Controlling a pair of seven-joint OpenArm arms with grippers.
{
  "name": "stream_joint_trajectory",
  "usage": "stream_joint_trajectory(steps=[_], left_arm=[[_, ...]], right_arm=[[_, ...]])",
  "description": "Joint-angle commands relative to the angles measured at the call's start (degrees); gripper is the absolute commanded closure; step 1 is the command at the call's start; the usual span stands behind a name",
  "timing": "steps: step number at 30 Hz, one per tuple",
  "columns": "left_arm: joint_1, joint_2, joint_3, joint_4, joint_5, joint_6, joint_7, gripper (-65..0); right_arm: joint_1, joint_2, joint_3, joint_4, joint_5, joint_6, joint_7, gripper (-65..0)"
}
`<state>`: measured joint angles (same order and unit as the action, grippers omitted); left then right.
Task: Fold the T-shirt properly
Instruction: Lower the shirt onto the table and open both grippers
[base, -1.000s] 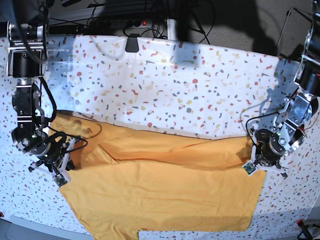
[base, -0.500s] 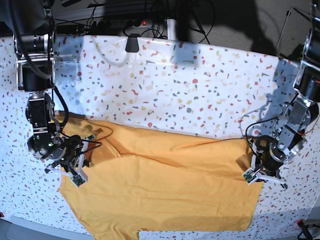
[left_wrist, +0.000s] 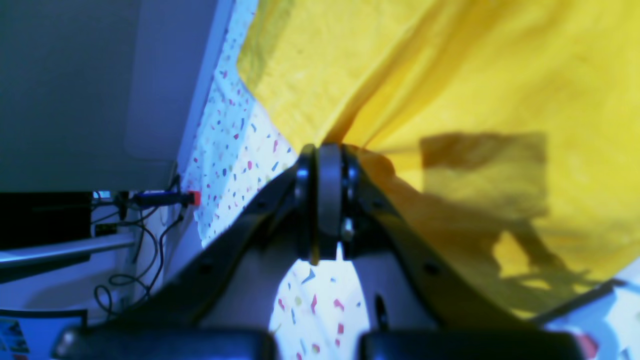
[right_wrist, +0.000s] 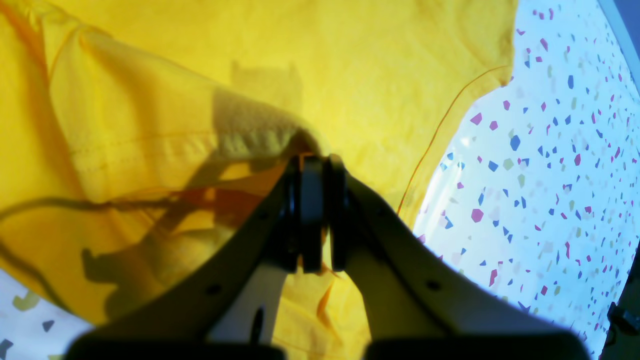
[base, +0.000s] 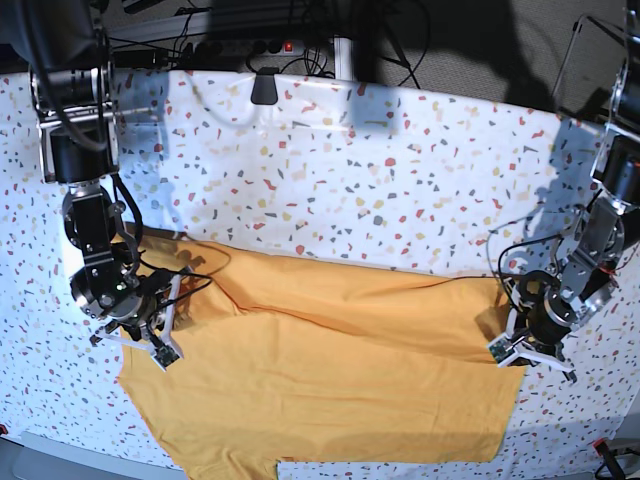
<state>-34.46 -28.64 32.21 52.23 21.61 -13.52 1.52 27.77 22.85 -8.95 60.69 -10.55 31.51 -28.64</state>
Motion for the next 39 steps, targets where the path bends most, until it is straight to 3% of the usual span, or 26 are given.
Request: stream_joint_trajectory(steps=[1,3,10,18,23,27,30,39], left_arm=[[-1.88,-1.60,-0.59,0.61,0.02,1.29,-0.74,0.0],[-1.90,-2.89,-0.59,0.61,0.02,1.29,-0.79,0.0],[-1.84,-6.01,-0.59,0.61,-0.24,1.29,-0.98,0.0],[-1.75,-1.84,-0.59,0.61,-2.49,1.29,-1.55,0.0],[-1.77,0.76,-0.59,-0.85,-2.19,1.36,-1.66,0.0],[-1.75,2.29,-0.59,-3.61,-2.12,1.38,-1.70,0.0],[-1.75,2.43,-0.59,-5.25,-2.12,1.38,-2.99,0.0],[-1.75,2.43,-0.59,-5.97,-2.12,1.40,-2.89,0.0]], right_arm=[[1.95,0.81,0.39,0.83,0.02,-2.45,0.31,0.0],[1.97,0.81,0.39,0.83,0.00,-4.20,0.20,0.0],[2.08,0.76,0.39,0.83,0.04,-4.44,0.57,0.0],[2.82,0.76,0.39,0.81,0.04,-4.17,1.64,0.0],[4.42,0.79,0.39,0.81,0.24,0.28,1.62,0.0],[5.38,0.81,0.33,0.79,0.22,1.79,1.68,0.0],[6.40,0.81,0.28,0.79,0.22,3.19,1.68,0.0],[8.61,0.85,0.26,0.79,0.15,3.23,1.31,0.0]])
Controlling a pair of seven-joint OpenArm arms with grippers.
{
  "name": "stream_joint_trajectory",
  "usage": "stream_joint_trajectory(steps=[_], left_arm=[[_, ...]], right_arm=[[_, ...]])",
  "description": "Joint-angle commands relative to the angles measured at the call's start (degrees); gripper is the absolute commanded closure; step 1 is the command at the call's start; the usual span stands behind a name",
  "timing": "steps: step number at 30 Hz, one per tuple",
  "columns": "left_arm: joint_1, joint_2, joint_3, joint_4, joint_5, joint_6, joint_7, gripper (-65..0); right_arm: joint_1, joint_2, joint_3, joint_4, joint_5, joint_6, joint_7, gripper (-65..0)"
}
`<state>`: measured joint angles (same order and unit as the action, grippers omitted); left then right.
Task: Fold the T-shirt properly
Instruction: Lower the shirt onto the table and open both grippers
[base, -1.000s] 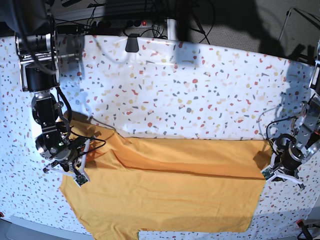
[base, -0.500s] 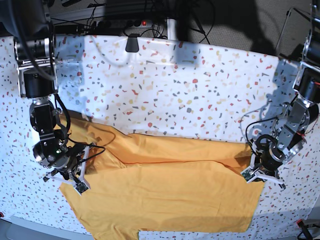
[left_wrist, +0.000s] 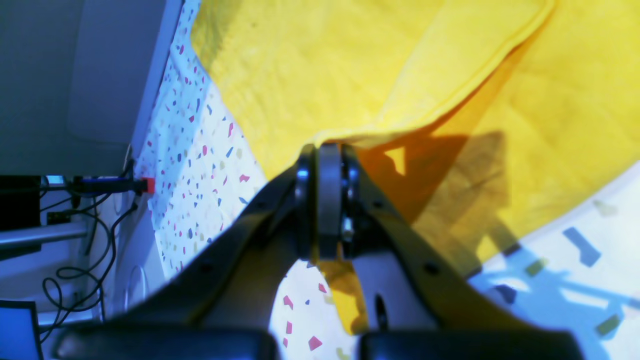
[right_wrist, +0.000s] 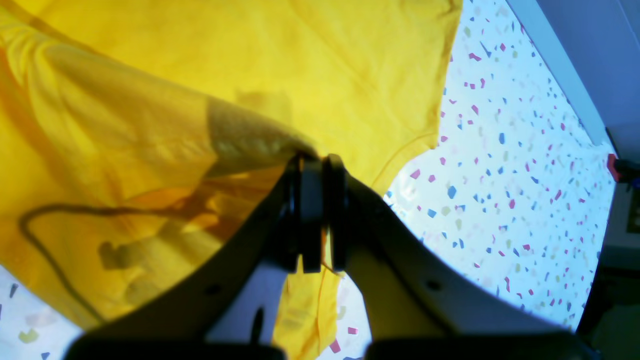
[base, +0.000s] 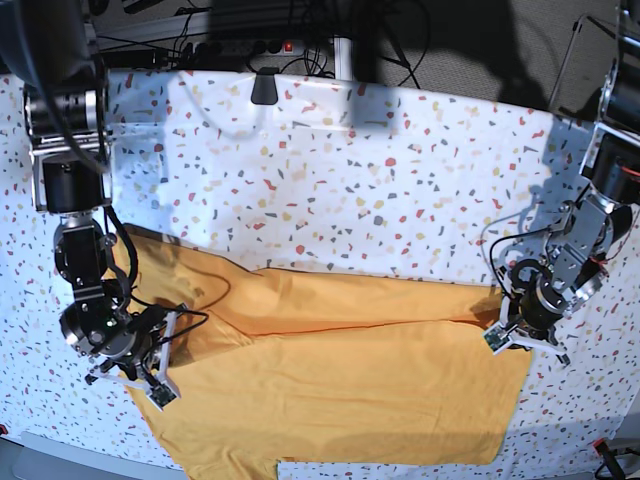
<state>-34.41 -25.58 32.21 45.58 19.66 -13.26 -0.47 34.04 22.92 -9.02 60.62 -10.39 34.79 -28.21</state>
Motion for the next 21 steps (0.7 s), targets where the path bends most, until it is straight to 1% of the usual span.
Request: stream_joint_trajectory(steps=[1,5,8,14,19,20,21], left_arm=[[-1.79,-0.63,-0.59,0.66,-0.17,1.11,-0.90,0.0],[-1.81,-0.66,-0.59,0.66,-0.17,1.11,-0.90,0.0],[-1.79,-0.66,-0.59,0.68,-0.17,1.11,-0.87,0.0],[-1.79,-0.63,-0.59,0.68,-0.20,1.11,-0.87,0.0],[-1.79,-0.63,-0.59,0.66,-0.17,1.11,-0.87,0.0],[-1.79,-0.66,-0.59,0.68,-0.17,1.11,-0.87,0.0],[-1.79,-0.63,-0.59,0.68,-0.20,1.11,-0.87,0.0]], right_arm=[[2.43,0.79,0.33,0.85,-0.11,-0.04,0.87,0.0],[2.47,0.92,0.31,0.85,-0.42,-0.04,0.94,0.0],[2.84,1.40,0.28,0.85,-2.51,-0.09,1.18,0.0],[2.93,1.79,0.28,0.85,-2.47,-0.07,1.29,0.0],[2.93,1.81,0.28,0.85,-2.47,-0.04,2.78,0.0],[2.93,1.81,0.28,0.85,-2.51,-0.04,3.45,-3.5],[2.93,1.84,0.31,0.85,-2.56,-0.04,4.04,-13.3]])
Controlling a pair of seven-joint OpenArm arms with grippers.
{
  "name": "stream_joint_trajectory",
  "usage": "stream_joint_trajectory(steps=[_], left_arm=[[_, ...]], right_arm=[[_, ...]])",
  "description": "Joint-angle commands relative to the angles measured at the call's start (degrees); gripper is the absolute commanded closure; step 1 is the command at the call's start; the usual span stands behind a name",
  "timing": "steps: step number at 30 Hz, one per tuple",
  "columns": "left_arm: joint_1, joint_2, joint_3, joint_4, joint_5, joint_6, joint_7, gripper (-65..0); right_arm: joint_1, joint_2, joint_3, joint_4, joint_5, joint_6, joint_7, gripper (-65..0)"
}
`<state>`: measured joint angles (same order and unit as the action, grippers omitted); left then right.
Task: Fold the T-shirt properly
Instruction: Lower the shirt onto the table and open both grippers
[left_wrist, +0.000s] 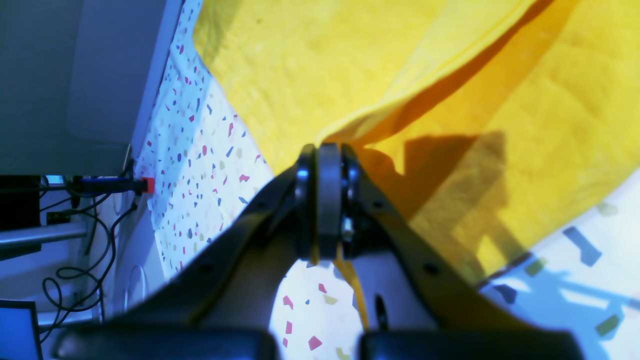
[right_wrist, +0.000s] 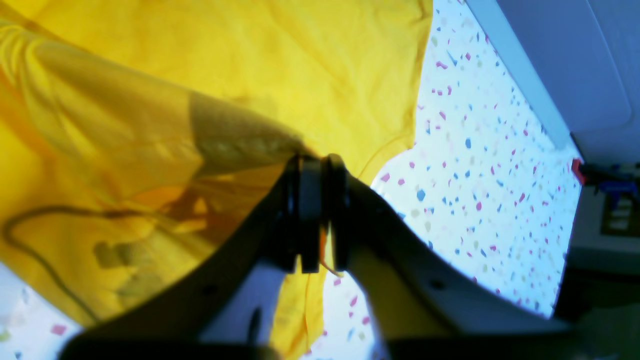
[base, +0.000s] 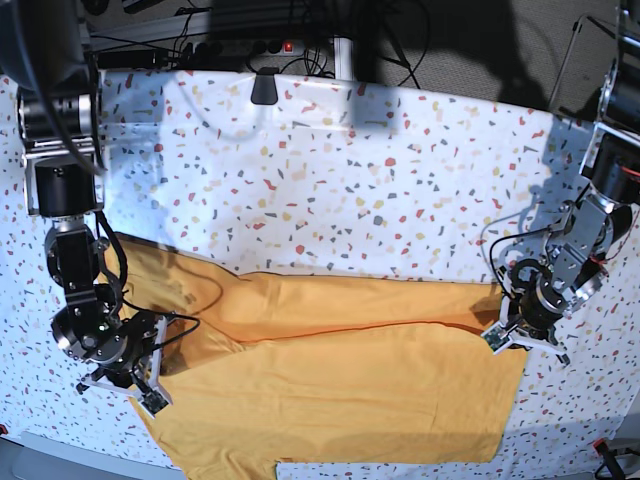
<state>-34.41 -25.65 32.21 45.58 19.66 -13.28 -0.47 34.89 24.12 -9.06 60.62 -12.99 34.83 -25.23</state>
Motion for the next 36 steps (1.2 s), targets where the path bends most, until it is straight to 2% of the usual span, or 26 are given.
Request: stream_joint_trajectory(steps=[1,3,5,9,15,20,23,24,26,27,28,30,33,36], left_arm=[[-1.79,-0.57,-0.59,0.68,-0.20,1.14,-0.87,0.0],[-1.79,-0.59,-0.59,0.68,-0.17,1.14,-0.85,0.0],[-1.79,-0.57,-0.59,0.68,-0.20,1.14,-0.87,0.0],[-1.79,-0.57,-0.59,0.68,-0.20,1.14,-0.87,0.0],[-1.88,-0.57,-0.59,0.68,-0.17,1.14,-1.16,0.0],[-1.95,-0.57,-0.59,0.68,-0.17,1.14,-1.40,0.0],[-1.95,-0.92,-0.59,0.68,-0.15,1.44,-4.59,0.0],[-1.97,-1.16,-0.59,0.66,-0.17,2.51,-5.90,-6.9],[-1.95,-1.20,-0.61,0.61,-0.20,7.39,-6.67,-25.6],[-1.97,-1.16,-0.61,0.42,-0.22,10.23,-6.69,-31.6],[-2.01,-1.16,-0.61,0.24,-0.22,13.09,-6.69,-34.5],[-2.56,-1.20,-0.61,-0.28,-0.26,17.09,-6.54,-34.8],[-4.66,-1.16,-0.61,-2.10,-5.92,17.57,-5.90,-34.8],[-7.08,-1.03,-0.61,-3.78,-15.10,17.55,-1.33,-34.8]], right_arm=[[2.08,0.61,0.35,0.85,-0.26,-0.11,1.60,-22.4],[2.10,0.61,0.35,0.85,-1.55,-0.24,3.28,-36.0],[2.10,0.59,0.35,0.85,-2.99,-2.19,4.26,-41.5],[2.10,0.46,0.37,0.85,-3.28,-7.08,3.98,-41.7],[2.08,0.46,0.37,0.85,1.20,-7.06,-0.50,-41.7],[2.08,0.46,0.37,0.85,3.19,-7.02,-2.01,-41.7],[2.05,0.46,0.37,0.85,3.17,-6.99,-2.43,-41.7],[2.05,0.46,0.37,0.85,3.21,-6.99,-2.40,-41.7],[2.05,0.50,0.37,0.85,4.63,-6.97,-2.71,-41.7],[2.05,0.48,0.37,0.85,6.34,-6.97,-3.23,-41.7],[2.08,0.48,0.37,0.85,8.11,-6.95,-4.28,-41.7],[2.08,0.48,0.37,0.85,11.30,-6.95,-6.69,-41.7],[2.05,0.44,0.37,0.85,13.79,-6.91,-8.15,-41.7],[2.05,0.46,0.37,0.85,15.93,-6.80,-10.12,-41.7]])
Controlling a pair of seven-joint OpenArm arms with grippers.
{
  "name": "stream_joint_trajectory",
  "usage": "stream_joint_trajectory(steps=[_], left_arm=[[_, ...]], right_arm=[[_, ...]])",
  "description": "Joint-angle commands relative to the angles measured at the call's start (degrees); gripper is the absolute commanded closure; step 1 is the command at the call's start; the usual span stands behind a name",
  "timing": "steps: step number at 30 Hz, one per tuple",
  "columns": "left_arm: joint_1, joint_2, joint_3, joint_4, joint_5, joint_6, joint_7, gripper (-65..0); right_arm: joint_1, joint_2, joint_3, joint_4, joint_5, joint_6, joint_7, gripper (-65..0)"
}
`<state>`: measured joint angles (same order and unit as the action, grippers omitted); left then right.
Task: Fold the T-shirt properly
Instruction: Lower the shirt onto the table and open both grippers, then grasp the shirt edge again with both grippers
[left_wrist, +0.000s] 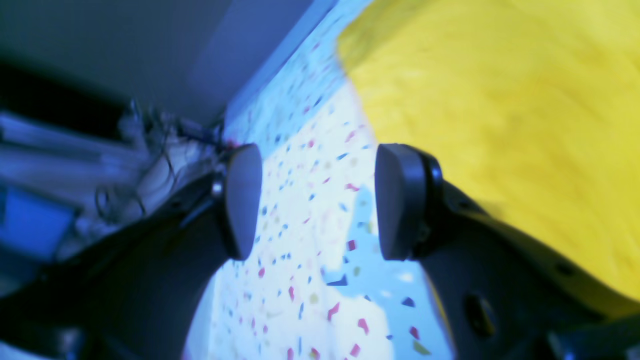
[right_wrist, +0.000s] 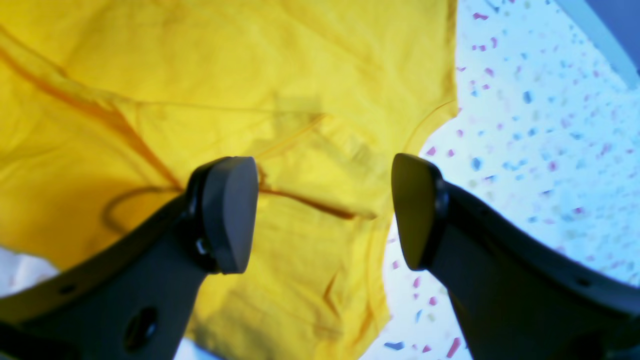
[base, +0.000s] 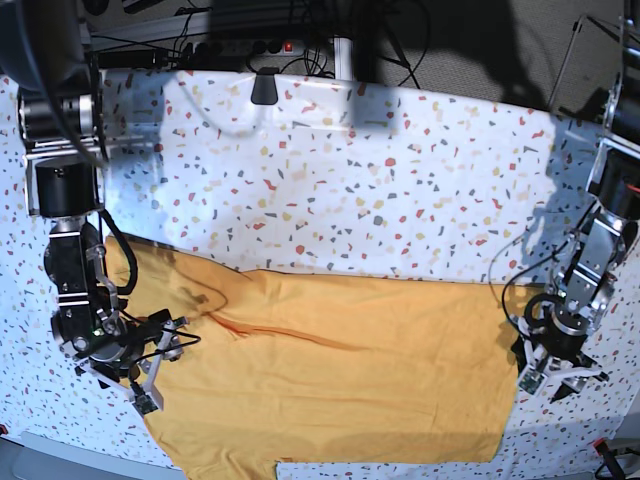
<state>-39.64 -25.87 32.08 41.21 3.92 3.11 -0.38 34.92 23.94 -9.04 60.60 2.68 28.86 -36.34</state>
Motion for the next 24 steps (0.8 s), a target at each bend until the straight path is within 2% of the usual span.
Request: stream_joint_trajectory(steps=[1,7,10,15,18,24], left_arm=[[-2.49,-0.83,-0.48,0.55,-2.71,1.18,0.59,-34.8],[-3.45,-0.81,-0.48,3.32,-22.16,0.66,10.14,-34.8],[-2.86,-0.79,-0.48,6.58,-27.67,-3.98,12.46,-34.8],[-0.79,0.37,-0.55,9.99,-29.94,-11.17,11.96,-34.8],[-0.33,3.50,-0.63,7.19,-29.88,-11.76,12.33,-34.8],[0.96,9.55,-0.63,2.47,-29.88,-11.74,11.23,-34.8]], right_arm=[[2.03,0.63,0.35,0.87,1.40,-0.83,0.44,-41.7],[1.33,0.63,0.39,0.85,12.26,-0.85,0.04,-41.7],[0.26,0.63,0.42,0.20,13.86,-1.09,1.40,-41.7],[-0.02,0.63,2.91,-6.88,13.88,-1.07,5.05,-41.7],[-0.04,0.59,6.62,-11.91,13.88,-0.98,7.50,-41.7],[-1.66,0.46,13.42,-14.01,13.81,1.81,7.56,-41.7]])
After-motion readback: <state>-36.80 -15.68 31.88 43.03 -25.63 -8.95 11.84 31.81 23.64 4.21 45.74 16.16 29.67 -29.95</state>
